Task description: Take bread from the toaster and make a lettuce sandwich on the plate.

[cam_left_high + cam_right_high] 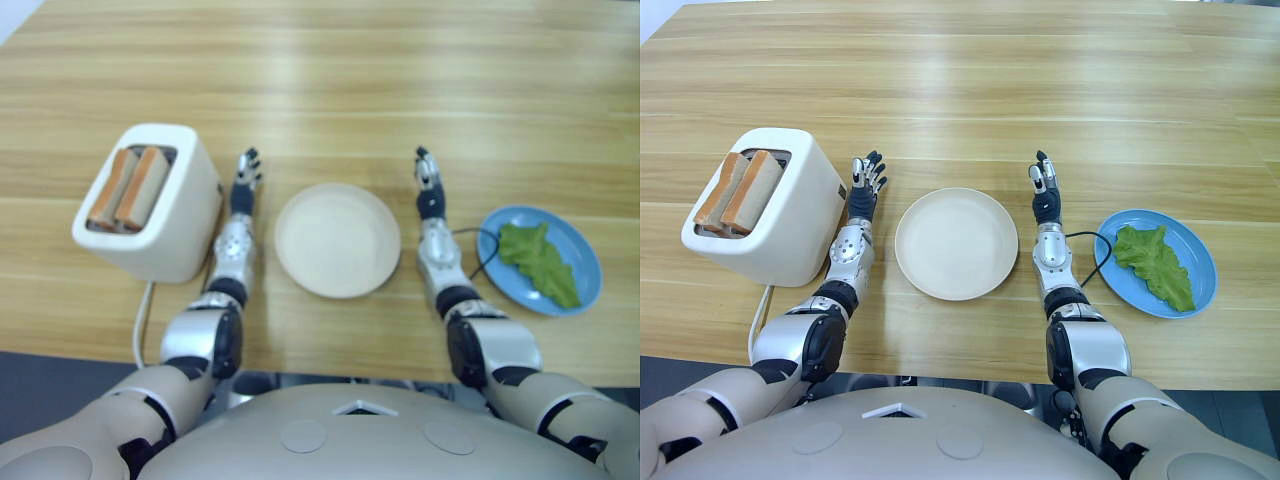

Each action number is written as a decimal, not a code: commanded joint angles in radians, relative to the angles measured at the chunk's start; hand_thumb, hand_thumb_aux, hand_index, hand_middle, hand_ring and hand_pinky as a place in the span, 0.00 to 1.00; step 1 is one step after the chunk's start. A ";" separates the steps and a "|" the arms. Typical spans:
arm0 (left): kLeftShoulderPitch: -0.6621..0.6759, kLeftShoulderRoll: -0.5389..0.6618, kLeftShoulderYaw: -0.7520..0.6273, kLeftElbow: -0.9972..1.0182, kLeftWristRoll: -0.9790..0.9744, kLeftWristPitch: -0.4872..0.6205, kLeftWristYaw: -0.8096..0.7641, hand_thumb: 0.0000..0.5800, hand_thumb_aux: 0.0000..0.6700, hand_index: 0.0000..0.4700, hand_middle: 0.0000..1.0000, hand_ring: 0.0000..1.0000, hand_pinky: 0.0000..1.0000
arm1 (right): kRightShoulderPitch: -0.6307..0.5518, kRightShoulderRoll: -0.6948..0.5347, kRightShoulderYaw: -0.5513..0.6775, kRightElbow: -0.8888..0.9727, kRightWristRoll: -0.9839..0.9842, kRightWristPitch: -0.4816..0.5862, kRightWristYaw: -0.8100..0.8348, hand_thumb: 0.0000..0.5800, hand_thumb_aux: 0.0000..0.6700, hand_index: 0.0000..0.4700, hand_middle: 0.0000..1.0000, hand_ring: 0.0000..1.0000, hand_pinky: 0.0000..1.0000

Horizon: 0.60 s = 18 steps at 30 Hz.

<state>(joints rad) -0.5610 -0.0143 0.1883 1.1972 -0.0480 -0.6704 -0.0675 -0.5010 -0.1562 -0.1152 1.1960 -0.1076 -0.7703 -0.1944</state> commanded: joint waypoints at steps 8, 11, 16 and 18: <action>0.011 0.010 -0.023 0.003 0.013 -0.001 -0.026 0.00 0.00 0.00 0.00 0.00 0.00 | 0.014 0.002 0.002 -0.011 0.007 0.015 0.005 0.00 0.00 0.00 0.00 0.00 0.00; 0.024 0.006 -0.041 -0.024 0.014 0.008 -0.077 0.00 0.00 0.00 0.00 0.00 0.00 | 0.015 0.003 0.004 -0.011 0.005 0.016 0.006 0.00 0.00 0.00 0.00 0.00 0.00; 0.210 -0.007 -0.145 -0.614 -0.044 0.116 -0.186 0.00 0.00 0.00 0.00 0.00 0.00 | 0.028 0.005 0.010 -0.015 -0.003 0.016 -0.004 0.00 0.00 0.00 0.00 0.00 0.00; 0.316 0.038 -0.192 -1.010 -0.042 0.248 -0.202 0.00 0.00 0.00 0.00 0.00 0.00 | 0.036 0.010 0.016 -0.015 -0.011 0.018 -0.014 0.00 0.00 0.00 0.00 0.00 0.00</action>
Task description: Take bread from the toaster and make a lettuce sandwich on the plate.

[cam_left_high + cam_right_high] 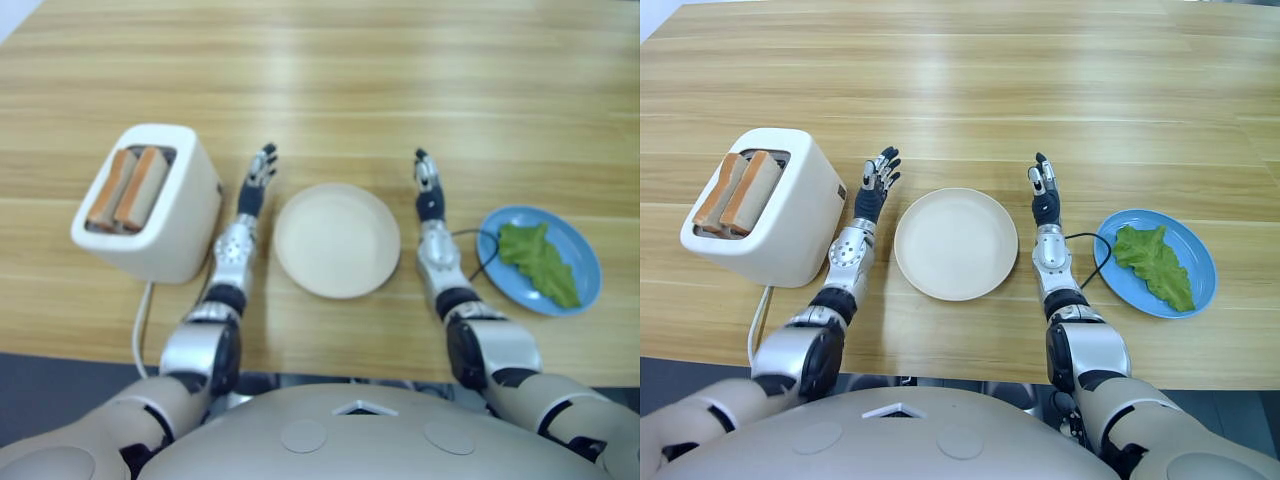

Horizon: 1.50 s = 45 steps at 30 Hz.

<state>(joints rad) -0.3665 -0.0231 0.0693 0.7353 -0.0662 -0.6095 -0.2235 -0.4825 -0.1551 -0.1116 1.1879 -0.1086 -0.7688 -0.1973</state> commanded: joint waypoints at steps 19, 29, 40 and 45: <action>0.554 0.725 0.648 -1.216 -0.184 0.717 -0.141 0.00 0.00 0.00 0.00 0.00 0.00 | 0.074 0.023 0.051 -0.091 -0.032 0.022 -0.041 0.00 0.00 0.00 0.00 0.00 0.00; 0.649 0.860 0.379 -0.972 0.383 0.727 -0.015 0.00 0.00 0.00 0.00 0.00 0.00 | 0.105 0.014 0.050 -0.153 -0.034 0.038 -0.049 0.00 0.00 0.00 0.00 0.00 0.00; 0.601 0.885 0.292 -0.842 0.638 0.736 0.101 0.00 0.00 0.00 0.00 0.00 0.00 | 0.122 0.007 0.049 -0.177 -0.032 0.046 -0.046 0.00 0.00 0.00 0.00 0.00 0.00; 0.623 0.900 0.320 -0.846 0.673 0.743 0.106 0.00 0.00 0.00 0.00 0.00 0.00 | 0.134 0.004 0.046 -0.192 -0.030 0.050 -0.047 0.00 0.00 0.00 0.00 0.00 0.00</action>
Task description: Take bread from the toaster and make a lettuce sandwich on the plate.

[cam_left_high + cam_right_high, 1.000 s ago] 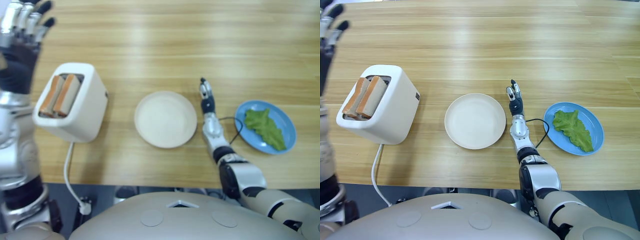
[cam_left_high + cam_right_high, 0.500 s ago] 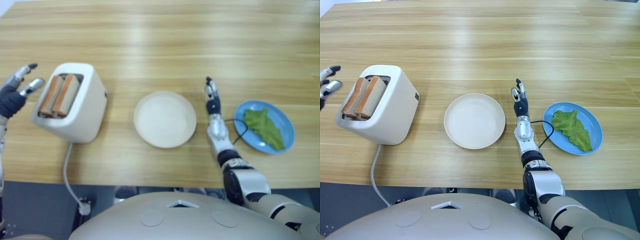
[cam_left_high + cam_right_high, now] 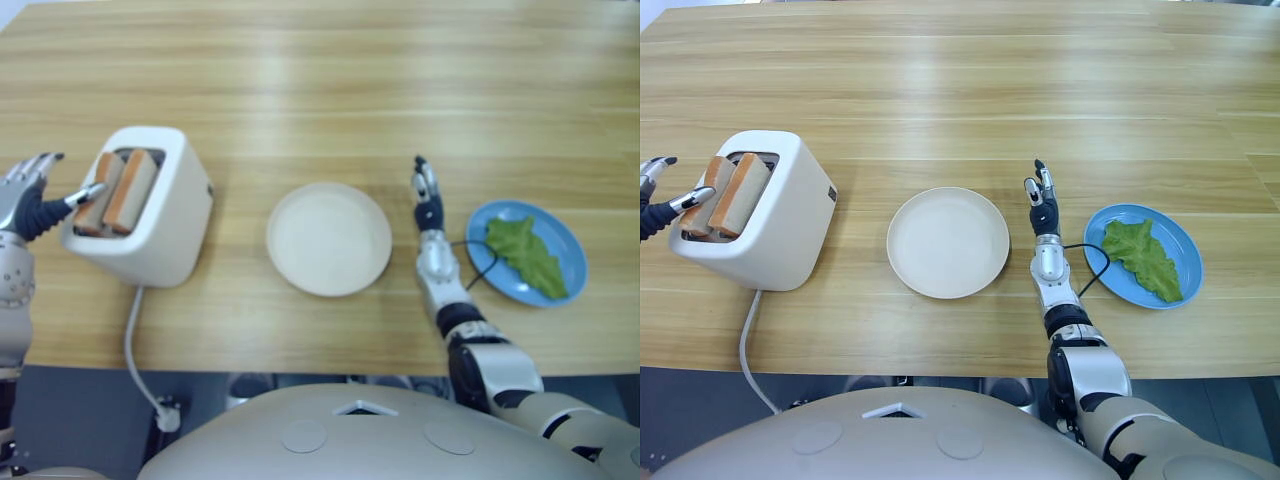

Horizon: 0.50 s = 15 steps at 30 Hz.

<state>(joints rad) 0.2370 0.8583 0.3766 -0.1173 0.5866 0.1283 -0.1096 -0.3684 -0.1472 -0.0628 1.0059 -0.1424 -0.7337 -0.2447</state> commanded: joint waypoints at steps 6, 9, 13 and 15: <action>0.050 0.010 0.046 -0.073 0.003 0.018 -0.051 0.00 0.00 0.00 0.00 0.00 0.00 | 0.025 -0.002 -0.001 -0.014 0.002 0.018 -0.001 0.00 0.00 0.00 0.00 0.00 0.00; 0.074 0.005 0.085 -0.138 -0.007 0.032 -0.084 0.00 0.00 0.00 0.00 0.00 0.00 | 0.027 -0.002 0.000 -0.017 0.001 0.019 0.000 0.00 0.00 0.00 0.00 0.00 0.00; 0.100 -0.011 0.115 -0.199 -0.027 0.035 -0.129 0.00 0.00 0.00 0.00 0.00 0.00 | 0.030 -0.004 -0.002 -0.022 0.003 0.019 0.001 0.00 0.00 0.00 0.00 0.00 0.00; 0.107 -0.023 0.119 -0.222 -0.037 0.037 -0.147 0.00 0.00 0.00 0.00 0.00 0.00 | 0.031 -0.006 -0.003 -0.023 0.004 0.020 0.002 0.00 0.00 0.00 0.00 0.00 0.00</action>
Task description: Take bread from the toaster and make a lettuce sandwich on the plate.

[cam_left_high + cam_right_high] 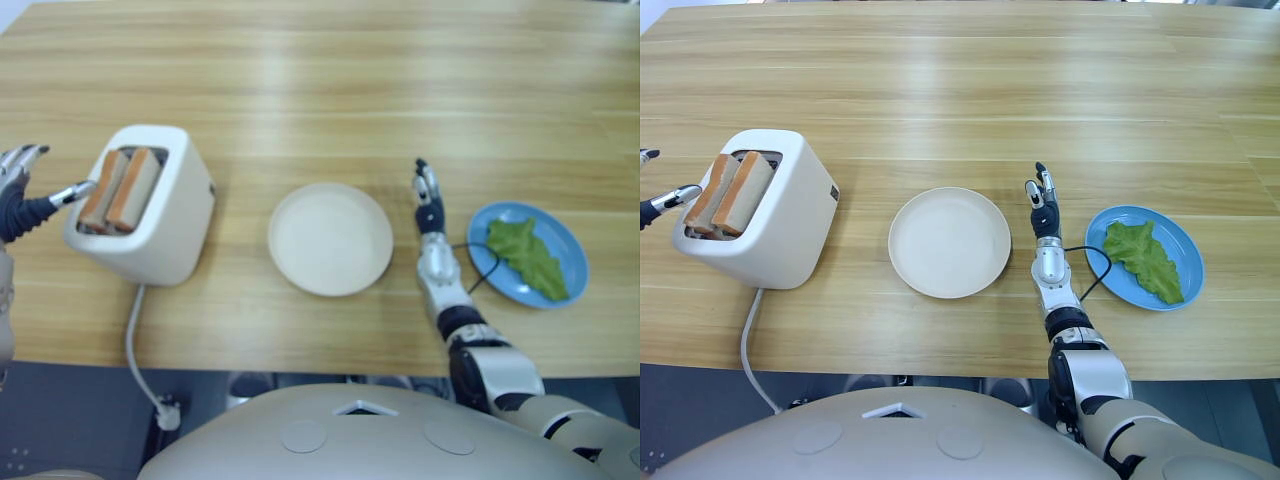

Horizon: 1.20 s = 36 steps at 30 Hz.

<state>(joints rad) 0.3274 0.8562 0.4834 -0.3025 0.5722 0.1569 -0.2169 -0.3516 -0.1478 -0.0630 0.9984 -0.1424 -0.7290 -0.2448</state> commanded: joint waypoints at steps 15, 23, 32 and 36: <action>0.048 -0.052 -0.040 0.018 -0.022 -0.024 -0.068 0.00 0.00 0.00 0.00 0.00 0.00 | 0.027 -0.014 -0.007 -0.038 0.008 0.025 0.006 0.00 0.00 0.00 0.00 0.00 0.00; 0.069 -0.018 -0.033 0.053 0.044 -0.017 -0.050 0.00 0.00 0.00 0.00 0.00 0.00 | 0.038 -0.017 -0.008 -0.053 0.010 0.029 0.007 0.00 0.00 0.00 0.00 0.00 0.00; 0.063 0.011 0.011 0.044 0.068 -0.023 -0.045 0.00 0.00 0.00 0.00 0.00 0.00 | 0.048 -0.012 -0.009 -0.066 0.008 0.035 0.004 0.00 0.00 0.00 0.00 0.00 0.00; 0.062 0.016 0.018 0.051 0.082 -0.023 -0.042 0.00 0.00 0.00 0.00 0.00 0.00 | 0.050 -0.013 -0.012 -0.069 0.008 0.038 0.005 0.00 0.00 0.00 0.00 0.00 0.00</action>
<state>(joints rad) 0.3842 0.8547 0.4934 -0.2642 0.6356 0.1369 -0.2559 -0.3129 -0.1607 -0.0719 0.9314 -0.1386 -0.7076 -0.2416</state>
